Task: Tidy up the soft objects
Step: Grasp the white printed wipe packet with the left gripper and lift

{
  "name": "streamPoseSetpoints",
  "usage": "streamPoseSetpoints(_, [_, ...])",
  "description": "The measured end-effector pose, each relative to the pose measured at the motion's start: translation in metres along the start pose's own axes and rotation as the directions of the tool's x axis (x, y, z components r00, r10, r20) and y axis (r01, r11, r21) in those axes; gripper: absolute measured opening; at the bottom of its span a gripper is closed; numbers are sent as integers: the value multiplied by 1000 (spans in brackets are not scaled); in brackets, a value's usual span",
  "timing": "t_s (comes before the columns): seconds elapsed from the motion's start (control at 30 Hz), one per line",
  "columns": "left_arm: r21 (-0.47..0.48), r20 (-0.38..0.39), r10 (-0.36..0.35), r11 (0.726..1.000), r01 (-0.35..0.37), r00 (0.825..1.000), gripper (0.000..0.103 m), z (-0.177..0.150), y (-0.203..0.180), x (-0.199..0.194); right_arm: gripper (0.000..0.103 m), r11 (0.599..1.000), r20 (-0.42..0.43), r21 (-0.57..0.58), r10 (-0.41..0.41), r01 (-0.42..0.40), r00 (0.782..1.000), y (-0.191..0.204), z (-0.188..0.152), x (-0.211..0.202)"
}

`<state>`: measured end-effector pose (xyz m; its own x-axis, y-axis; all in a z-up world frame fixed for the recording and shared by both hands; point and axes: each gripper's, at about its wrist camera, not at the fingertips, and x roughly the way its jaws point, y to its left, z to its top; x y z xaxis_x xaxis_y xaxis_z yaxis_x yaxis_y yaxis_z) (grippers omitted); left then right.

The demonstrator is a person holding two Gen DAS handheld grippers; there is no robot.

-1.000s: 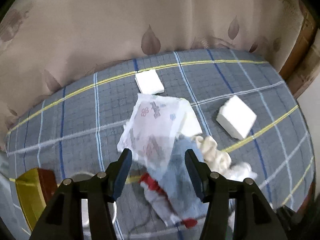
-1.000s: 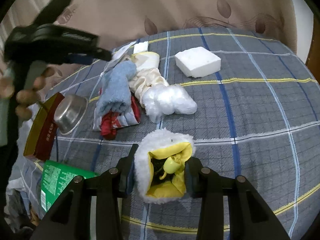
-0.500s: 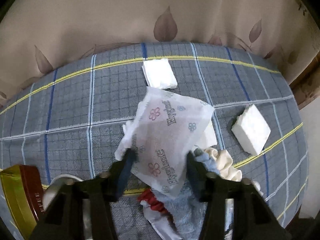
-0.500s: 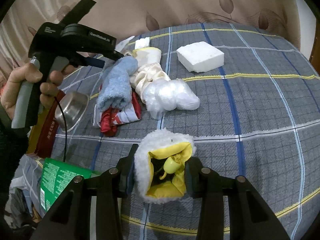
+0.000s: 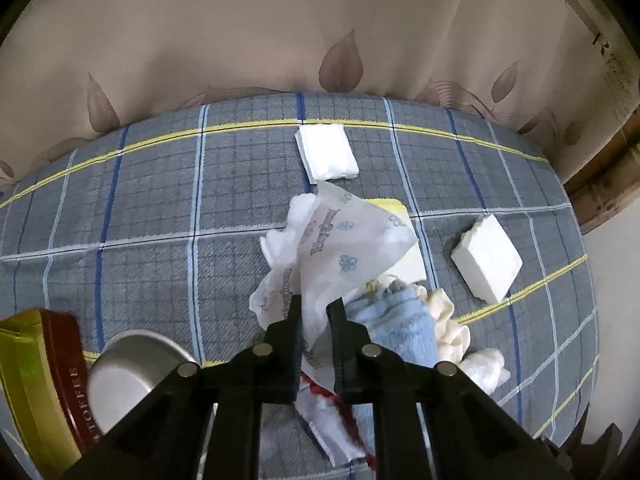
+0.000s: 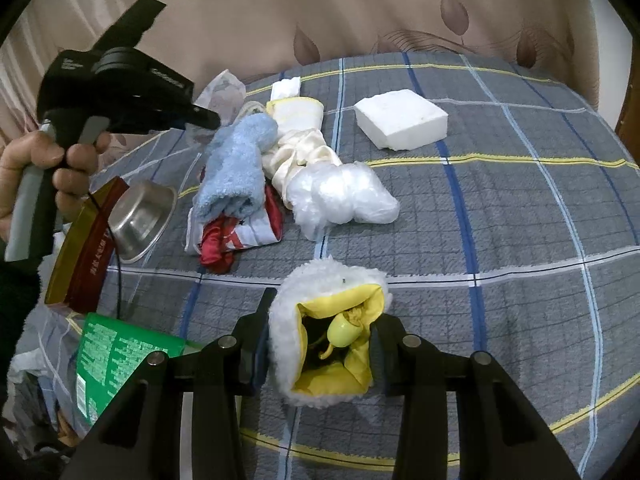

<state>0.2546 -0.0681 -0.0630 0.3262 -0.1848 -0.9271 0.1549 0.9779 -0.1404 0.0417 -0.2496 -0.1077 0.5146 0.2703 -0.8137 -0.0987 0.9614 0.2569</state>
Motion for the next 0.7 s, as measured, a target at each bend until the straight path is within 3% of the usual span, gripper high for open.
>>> streamPoseSetpoints(0.37, [25,45,8,1000,-9,999,12,-21,11,-52,37,999,27,-7,-39,39,999,0,1,-5])
streamPoseSetpoints(0.7, [-24,90,110,994,-108,990,12,-41,75,-109,37,998,46,-24,-64,65,997,5,-1,-6])
